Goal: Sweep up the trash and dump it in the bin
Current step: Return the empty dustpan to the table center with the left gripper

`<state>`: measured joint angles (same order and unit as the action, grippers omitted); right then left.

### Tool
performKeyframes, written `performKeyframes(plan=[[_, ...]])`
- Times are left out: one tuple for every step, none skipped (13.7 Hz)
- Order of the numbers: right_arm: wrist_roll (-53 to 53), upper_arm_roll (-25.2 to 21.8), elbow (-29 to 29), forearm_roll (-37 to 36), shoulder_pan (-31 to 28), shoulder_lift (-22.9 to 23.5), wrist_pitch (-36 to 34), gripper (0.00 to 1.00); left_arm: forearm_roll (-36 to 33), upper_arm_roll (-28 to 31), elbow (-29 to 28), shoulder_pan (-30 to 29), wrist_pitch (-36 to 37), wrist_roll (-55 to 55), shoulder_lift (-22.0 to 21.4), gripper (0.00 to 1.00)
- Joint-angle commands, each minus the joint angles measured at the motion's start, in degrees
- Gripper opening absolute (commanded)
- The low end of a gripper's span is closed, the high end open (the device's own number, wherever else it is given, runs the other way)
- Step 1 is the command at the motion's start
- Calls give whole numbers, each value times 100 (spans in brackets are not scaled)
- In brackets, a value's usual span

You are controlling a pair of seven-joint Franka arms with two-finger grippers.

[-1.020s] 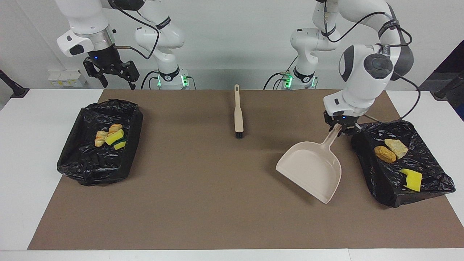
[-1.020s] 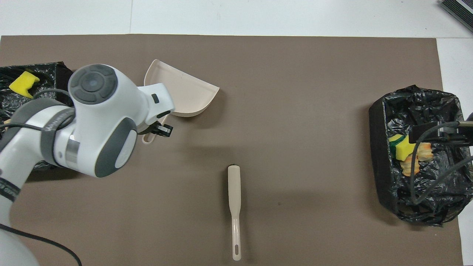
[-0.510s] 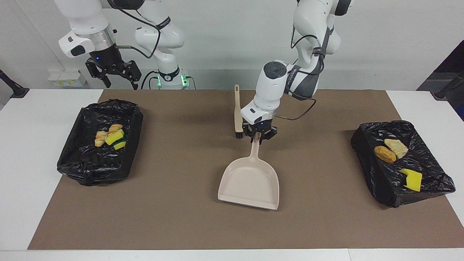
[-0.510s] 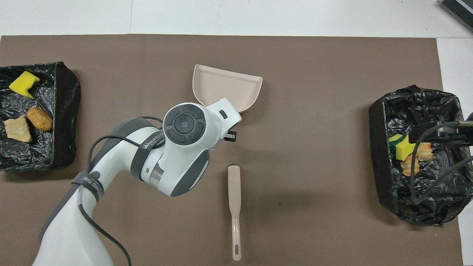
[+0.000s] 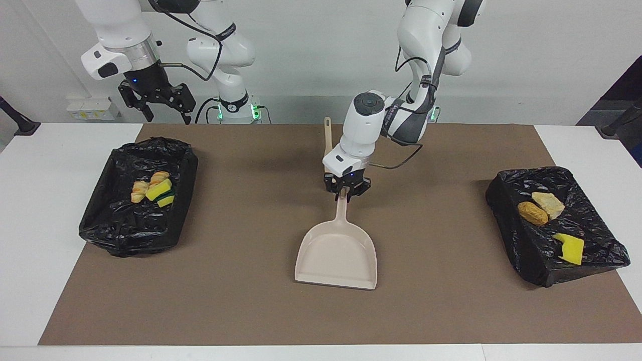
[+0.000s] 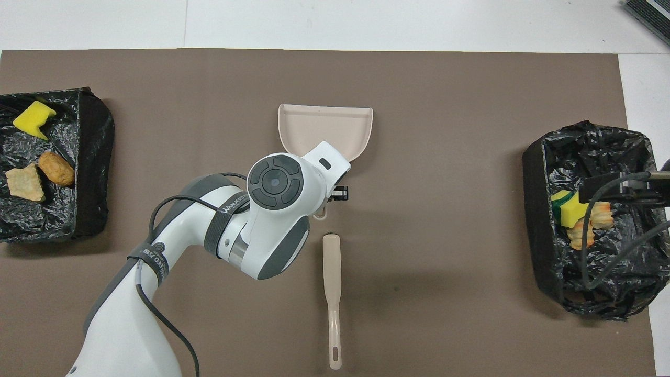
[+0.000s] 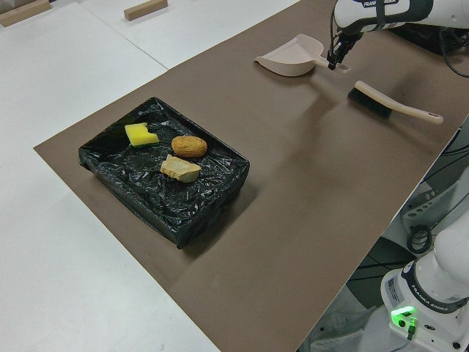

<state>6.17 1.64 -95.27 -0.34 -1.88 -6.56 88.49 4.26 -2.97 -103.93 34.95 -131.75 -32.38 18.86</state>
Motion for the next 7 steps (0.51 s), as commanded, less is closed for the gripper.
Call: performKeyframes(plan=[[-19,47,-9,113,-102,-30,-42,100,110,112,-110,65,296,-216,-259,100],[-11,47,-9,113,-94,-30,-42,100,110,121,-101,30,499,-155,-382,100],[-10,47,-9,113,-94,-30,-42,100,110,156,-40,-57,744,-129,-461,100],[-10,47,-9,113,-102,-30,-42,100,102,156,117,-267,1025,-67,-488,100],[-10,47,-9,113,-94,-30,-51,100,76,156,284,-443,1350,107,-541,100],[-10,47,-9,113,-94,-30,-42,100,49,174,503,-558,1666,405,-576,100],[-10,47,-9,113,-94,-30,-51,100,23,183,714,-768,2000,599,-568,100]])
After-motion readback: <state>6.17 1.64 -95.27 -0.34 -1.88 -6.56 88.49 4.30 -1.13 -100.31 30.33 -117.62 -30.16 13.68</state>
